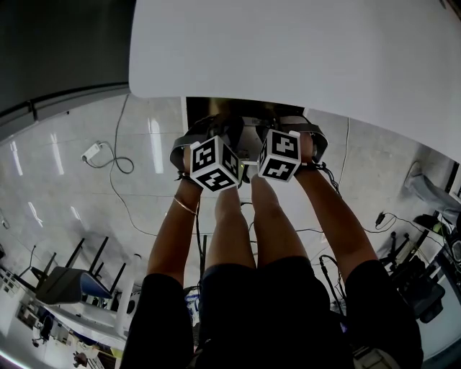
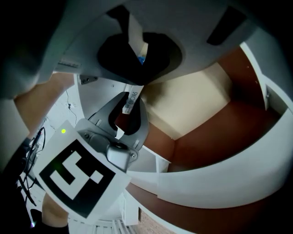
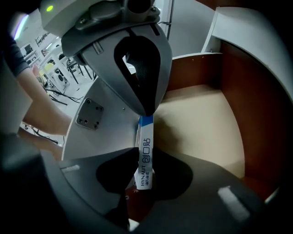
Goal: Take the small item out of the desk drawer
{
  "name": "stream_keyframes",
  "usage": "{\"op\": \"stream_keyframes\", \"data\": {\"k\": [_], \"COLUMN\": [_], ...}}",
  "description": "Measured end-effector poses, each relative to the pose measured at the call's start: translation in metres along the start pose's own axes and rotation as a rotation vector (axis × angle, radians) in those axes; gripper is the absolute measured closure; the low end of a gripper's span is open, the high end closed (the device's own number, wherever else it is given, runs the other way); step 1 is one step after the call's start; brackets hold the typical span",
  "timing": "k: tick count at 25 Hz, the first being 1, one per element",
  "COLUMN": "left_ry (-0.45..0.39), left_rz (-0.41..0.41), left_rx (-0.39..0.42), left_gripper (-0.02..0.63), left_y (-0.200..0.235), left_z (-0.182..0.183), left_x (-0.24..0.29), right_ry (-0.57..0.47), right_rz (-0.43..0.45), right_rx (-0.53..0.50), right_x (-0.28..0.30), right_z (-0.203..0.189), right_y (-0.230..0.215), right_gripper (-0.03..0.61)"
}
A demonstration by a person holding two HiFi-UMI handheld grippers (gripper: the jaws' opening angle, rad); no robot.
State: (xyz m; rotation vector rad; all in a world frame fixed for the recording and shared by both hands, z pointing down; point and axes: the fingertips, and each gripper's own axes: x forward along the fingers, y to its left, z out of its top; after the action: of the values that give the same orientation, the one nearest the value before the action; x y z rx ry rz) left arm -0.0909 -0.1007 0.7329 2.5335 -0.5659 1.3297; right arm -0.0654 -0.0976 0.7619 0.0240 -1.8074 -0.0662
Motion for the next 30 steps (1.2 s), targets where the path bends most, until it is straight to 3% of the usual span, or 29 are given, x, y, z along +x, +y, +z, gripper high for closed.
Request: {"op": "stream_keyframes", "data": {"k": [10, 17, 30], "left_ry": [-0.057, -0.12, -0.135], "left_rz": [0.055, 0.14, 0.184], "left_rx": [-0.066, -0.155, -0.194], "left_gripper": [0.614, 0.614, 0.614], "left_y": [0.001, 0.012, 0.007], "left_z": [0.01, 0.027, 0.035], "left_x": [-0.024, -0.061, -0.102], "right_ry": [-0.043, -0.09, -0.192], "right_rz": [-0.05, -0.107, -0.174], "right_rx": [0.029, 0.059, 0.181], "right_x": [-0.022, -0.053, -0.103], "right_z": [0.005, 0.006, 0.018], "right_y": [0.0, -0.003, -0.008], "right_gripper": [0.474, 0.474, 0.474]}}
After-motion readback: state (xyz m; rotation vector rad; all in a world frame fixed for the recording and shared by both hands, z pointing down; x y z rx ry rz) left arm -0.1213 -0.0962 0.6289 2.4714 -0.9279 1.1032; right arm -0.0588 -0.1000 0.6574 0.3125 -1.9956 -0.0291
